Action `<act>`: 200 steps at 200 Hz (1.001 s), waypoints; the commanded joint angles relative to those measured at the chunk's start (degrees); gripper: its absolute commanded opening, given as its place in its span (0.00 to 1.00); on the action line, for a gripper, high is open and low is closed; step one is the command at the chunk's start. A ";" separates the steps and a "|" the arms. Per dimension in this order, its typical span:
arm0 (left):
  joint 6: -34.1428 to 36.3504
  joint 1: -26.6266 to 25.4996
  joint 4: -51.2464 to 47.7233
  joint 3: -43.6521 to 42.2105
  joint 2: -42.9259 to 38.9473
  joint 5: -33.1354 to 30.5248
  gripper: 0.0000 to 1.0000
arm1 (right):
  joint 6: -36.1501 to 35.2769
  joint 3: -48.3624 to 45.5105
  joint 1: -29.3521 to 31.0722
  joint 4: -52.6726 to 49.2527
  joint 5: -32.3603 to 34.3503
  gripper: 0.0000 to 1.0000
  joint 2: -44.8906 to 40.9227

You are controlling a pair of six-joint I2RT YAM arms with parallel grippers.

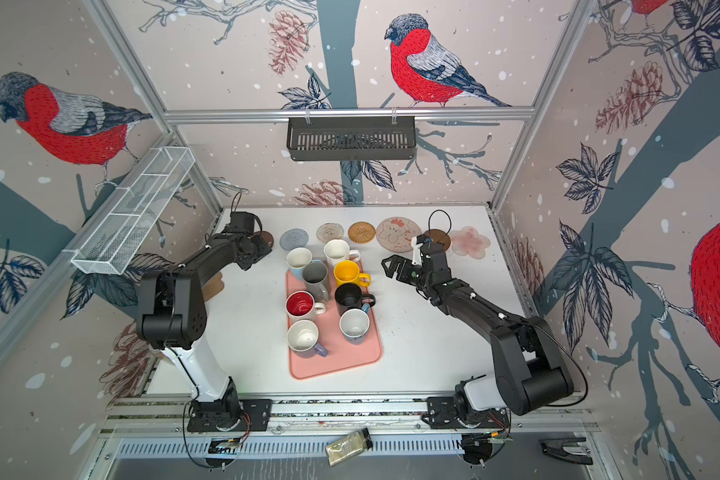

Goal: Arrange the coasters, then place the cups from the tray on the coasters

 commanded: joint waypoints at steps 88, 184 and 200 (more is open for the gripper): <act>-4.86 4.35 -7.21 -1.68 0.23 -12.07 0.48 | 2.32 -2.07 -0.39 4.38 -3.27 0.99 -4.40; -1.59 11.65 -7.19 2.10 6.06 -13.57 0.49 | 2.58 -2.53 0.12 6.14 -2.87 0.99 -2.99; -1.87 12.79 -6.88 1.26 5.82 -13.95 0.58 | 2.75 -2.52 0.19 6.55 -3.00 0.99 -2.48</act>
